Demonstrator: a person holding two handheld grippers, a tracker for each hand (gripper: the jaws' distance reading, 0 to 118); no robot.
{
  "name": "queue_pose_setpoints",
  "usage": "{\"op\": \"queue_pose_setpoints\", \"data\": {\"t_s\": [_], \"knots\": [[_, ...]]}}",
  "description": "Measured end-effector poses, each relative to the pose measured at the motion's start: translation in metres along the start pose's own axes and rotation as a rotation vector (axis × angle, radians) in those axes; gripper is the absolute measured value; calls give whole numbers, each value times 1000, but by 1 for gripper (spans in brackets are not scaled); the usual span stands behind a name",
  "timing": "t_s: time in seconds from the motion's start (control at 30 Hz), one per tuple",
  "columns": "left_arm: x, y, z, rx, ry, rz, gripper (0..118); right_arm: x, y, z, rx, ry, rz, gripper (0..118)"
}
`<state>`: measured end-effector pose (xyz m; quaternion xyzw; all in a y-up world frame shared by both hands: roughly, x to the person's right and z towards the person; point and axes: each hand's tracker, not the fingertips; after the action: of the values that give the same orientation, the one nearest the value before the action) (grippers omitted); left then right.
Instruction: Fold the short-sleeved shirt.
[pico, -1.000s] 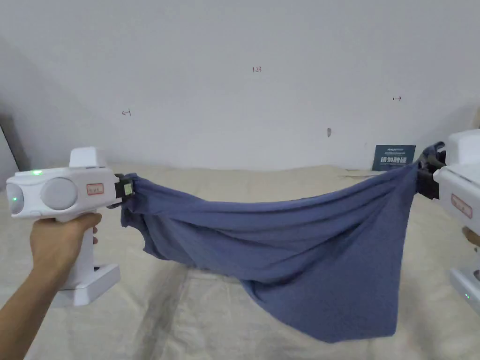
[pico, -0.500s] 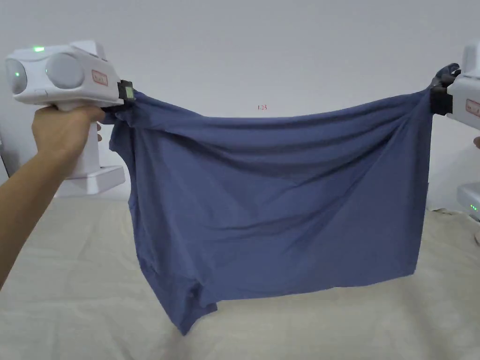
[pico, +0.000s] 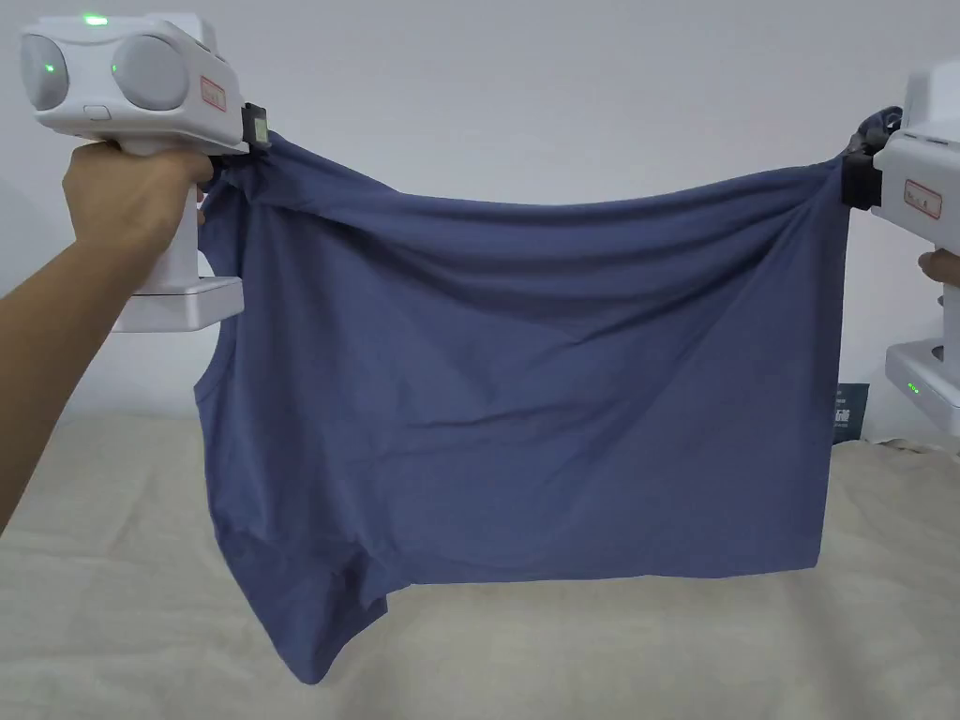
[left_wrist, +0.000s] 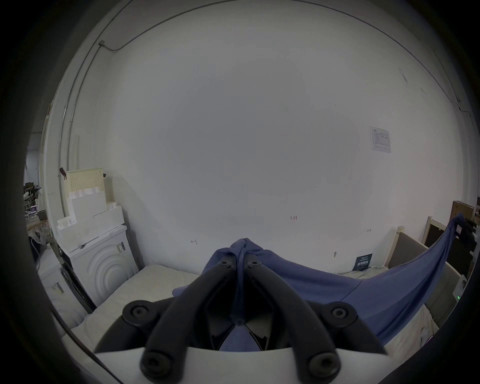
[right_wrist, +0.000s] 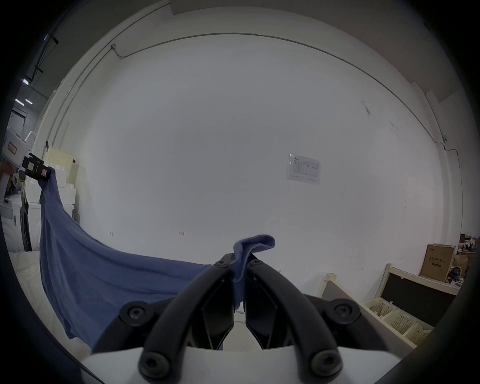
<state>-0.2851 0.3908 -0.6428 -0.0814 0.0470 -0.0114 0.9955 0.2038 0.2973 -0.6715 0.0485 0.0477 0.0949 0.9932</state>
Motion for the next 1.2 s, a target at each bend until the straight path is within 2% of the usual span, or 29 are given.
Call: {"op": "queue_pose_setpoints", "data": {"t_s": [0.3,0.57,0.63,0.83,1.03,1.2], "knots": [[14,-95,-33,-74,-38,-23,1,-3,-87,-8,-110,-8,-10,2],[22,-211,-17,-222,-68,-25,1,-15,-189,21,-287,18,-28,2],[22,-240,-12,-265,-69,-12,1,-20,-216,35,-318,27,-35,2],[20,-324,5,-406,-59,30,1,-41,-278,91,-459,37,-124,2],[10,-394,33,-486,-68,67,1,-48,-335,146,-538,77,-137,2],[-3,-442,81,-538,-82,74,1,-50,-365,209,-581,159,-100,2]]}}
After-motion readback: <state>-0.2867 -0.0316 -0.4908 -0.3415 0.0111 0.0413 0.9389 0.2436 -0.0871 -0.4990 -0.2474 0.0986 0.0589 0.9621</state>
